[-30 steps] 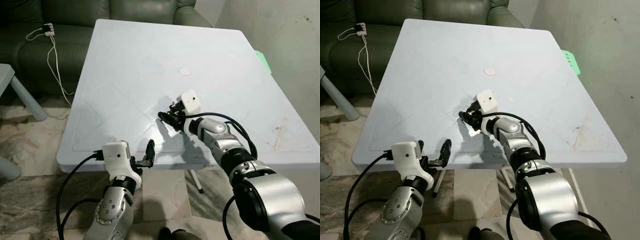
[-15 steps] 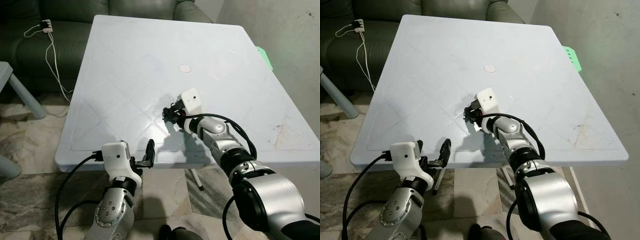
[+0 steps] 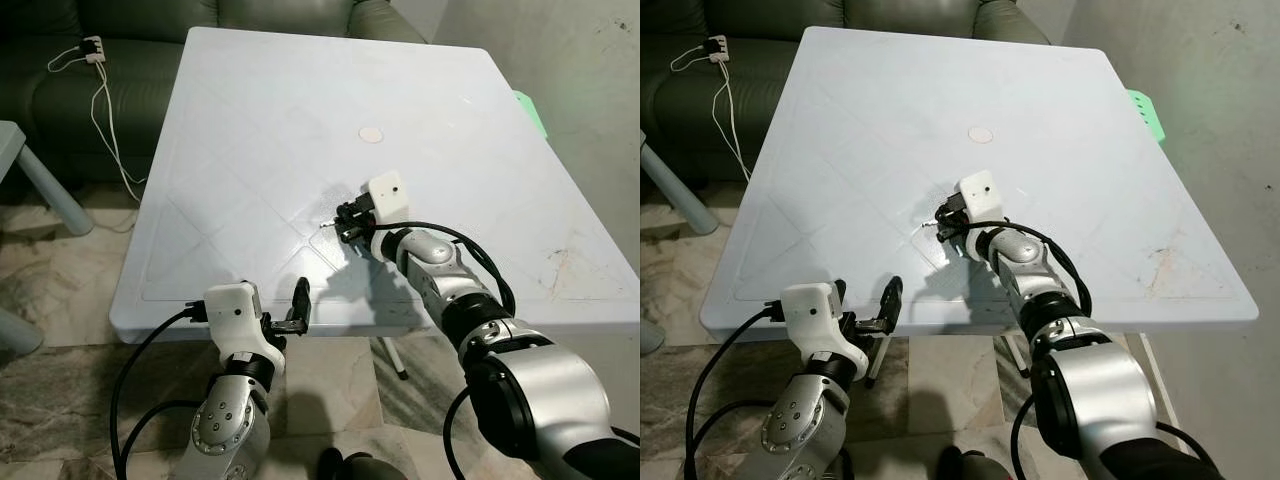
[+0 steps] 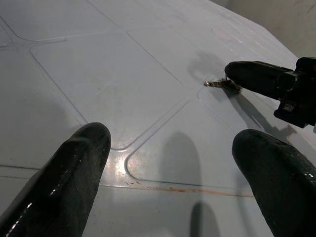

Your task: Hang keys on a hook

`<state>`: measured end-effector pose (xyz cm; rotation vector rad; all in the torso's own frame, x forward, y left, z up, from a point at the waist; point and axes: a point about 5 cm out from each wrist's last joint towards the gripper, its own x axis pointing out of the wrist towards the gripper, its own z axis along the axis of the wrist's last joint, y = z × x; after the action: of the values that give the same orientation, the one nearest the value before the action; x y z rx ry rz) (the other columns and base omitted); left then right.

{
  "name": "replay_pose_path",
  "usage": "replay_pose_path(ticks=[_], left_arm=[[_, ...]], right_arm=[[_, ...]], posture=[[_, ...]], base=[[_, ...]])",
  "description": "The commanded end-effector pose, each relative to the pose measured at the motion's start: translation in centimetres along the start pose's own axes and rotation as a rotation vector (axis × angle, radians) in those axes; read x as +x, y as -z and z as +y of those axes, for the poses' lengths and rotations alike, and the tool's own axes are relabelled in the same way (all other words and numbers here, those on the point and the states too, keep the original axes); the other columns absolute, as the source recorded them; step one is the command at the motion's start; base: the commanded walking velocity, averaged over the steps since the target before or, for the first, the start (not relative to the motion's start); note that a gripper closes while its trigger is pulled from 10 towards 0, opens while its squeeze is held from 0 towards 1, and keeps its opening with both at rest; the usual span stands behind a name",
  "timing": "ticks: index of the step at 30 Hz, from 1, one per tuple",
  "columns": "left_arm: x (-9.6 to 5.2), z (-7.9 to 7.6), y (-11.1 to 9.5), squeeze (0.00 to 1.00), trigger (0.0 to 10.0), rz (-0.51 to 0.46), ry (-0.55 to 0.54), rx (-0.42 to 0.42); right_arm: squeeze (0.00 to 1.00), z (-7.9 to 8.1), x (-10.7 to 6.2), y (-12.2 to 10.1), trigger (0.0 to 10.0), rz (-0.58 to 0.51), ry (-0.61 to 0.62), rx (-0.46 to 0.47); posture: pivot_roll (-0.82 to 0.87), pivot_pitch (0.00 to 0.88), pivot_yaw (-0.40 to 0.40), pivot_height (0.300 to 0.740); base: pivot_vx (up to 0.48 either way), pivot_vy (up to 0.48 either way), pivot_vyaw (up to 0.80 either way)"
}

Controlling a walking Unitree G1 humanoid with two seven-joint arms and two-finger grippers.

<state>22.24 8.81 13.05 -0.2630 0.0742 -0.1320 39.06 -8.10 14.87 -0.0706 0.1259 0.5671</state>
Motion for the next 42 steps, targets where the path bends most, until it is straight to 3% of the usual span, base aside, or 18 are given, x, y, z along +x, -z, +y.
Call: replay_pose_path(ticks=[1,11,12,13,14,15,16,18,19,20,21,30,32,33,34,37,40,42], left_arm=[[-0.1,-1.9,1.3,0.00,10.0,0.069,0.022,-0.089],[0.1,-1.9,1.3,0.00,10.0,0.066,0.025,-0.089],[0.2,-2.0,1.3,0.00,10.0,0.065,0.026,-0.090],[0.2,-2.0,1.3,0.00,10.0,0.064,0.026,-0.090],[0.2,-2.1,1.2,0.00,10.0,0.062,0.028,-0.090],[0.2,-2.1,1.2,0.00,10.0,0.061,0.028,-0.089],[0.3,-2.1,1.2,0.00,10.0,0.060,0.028,-0.090],[0.3,-2.1,1.3,0.00,10.0,0.060,0.031,-0.091],[0.3,-2.2,1.3,0.00,10.0,0.060,0.032,-0.091],[0.3,-2.2,1.3,0.00,10.0,0.060,0.033,-0.092],[0.3,-2.2,1.3,0.00,10.0,0.060,0.034,-0.092],[0.6,-2.1,1.1,0.00,10.0,0.052,0.035,-0.091],[0.7,-2.1,1.1,0.00,10.0,0.047,0.034,-0.089],[0.8,-2.0,1.0,0.00,10.0,0.044,0.033,-0.088],[1.0,-1.8,0.9,0.00,10.0,0.037,0.031,-0.083],[1.3,-1.6,0.7,0.00,10.0,0.027,0.028,-0.075],[2.2,-0.7,0.0,0.00,10.0,-0.006,0.010,-0.059],[2.6,-0.3,-0.3,0.00,10.0,-0.018,0.005,-0.052]], right_arm=[[0.00,-0.4,-0.1,0.1,0.0,0.017,0.017,0.029],[0.00,-0.8,-0.1,-0.5,0.0,-0.011,0.033,0.079],[0.16,-0.9,-0.1,-0.7,0.0,-0.031,0.040,0.099],[0.22,-1.0,-0.1,-0.9,0.0,-0.044,0.056,0.121],[0.80,-1.2,0.0,-1.3,0.0,-0.068,0.066,0.158],[0.80,-1.3,0.0,-1.4,0.0,-0.075,0.065,0.169],[1.00,-1.3,0.0,-1.6,0.0,-0.082,0.069,0.183],[0.98,-1.4,0.0,-1.8,0.0,-0.097,0.058,0.217],[0.78,-1.4,0.0,-1.9,0.0,-0.095,0.063,0.218],[0.13,-1.4,0.0,-1.9,0.0,-0.101,0.059,0.222],[0.00,-1.4,0.0,-2.0,0.0,-0.107,0.051,0.224],[0.00,-1.4,0.0,-2.1,0.0,-0.101,0.032,0.238],[0.00,-1.5,-0.1,-2.2,3.5,-0.114,0.018,0.245],[0.00,-1.6,-0.1,-2.2,9.5,-0.119,0.014,0.245],[0.00,-1.8,-0.2,-2.3,10.0,-0.125,0.017,0.245],[0.00,-2.0,-0.3,-2.7,10.0,-0.157,0.012,0.240],[0.00,-2.9,-1.2,-4.6,10.0,-0.328,-0.023,0.217],[0.00,-3.2,-1.7,-5.5,10.0,-0.391,-0.035,0.148]], posture=[[0.14,0.213,-0.183,0.740],[0.14,0.198,-0.185,0.740],[0.14,0.195,-0.185,0.740],[0.14,0.192,-0.186,0.740],[0.14,0.191,-0.186,0.740],[0.14,0.188,-0.186,0.740],[0.14,0.187,-0.186,0.740],[0.14,0.182,-0.186,0.740],[0.14,0.182,-0.186,0.740],[0.14,0.181,-0.186,0.740],[0.14,0.181,-0.186,0.740],[0.13,0.179,-0.187,0.740],[0.13,0.179,-0.188,0.740],[0.13,0.179,-0.189,0.740],[0.13,0.177,-0.189,0.740],[0.12,0.175,-0.187,0.740],[0.12,0.171,-0.188,0.740],[0.11,0.169,-0.185,0.740]], base=[[0.000,0.000,0.00],[0.000,0.000,0.00],[0.000,0.000,0.00],[0.000,0.000,0.00],[0.000,0.000,0.00],[0.000,0.000,0.00],[0.000,0.000,0.00],[0.000,0.000,0.00],[0.000,0.000,0.00],[0.000,0.000,0.00],[0.000,0.000,0.00],[0.000,0.000,0.00],[0.000,0.000,0.00],[0.000,0.000,0.00],[0.000,0.000,0.00],[0.000,0.000,0.00],[0.000,0.000,0.00],[0.000,0.000,0.00]])
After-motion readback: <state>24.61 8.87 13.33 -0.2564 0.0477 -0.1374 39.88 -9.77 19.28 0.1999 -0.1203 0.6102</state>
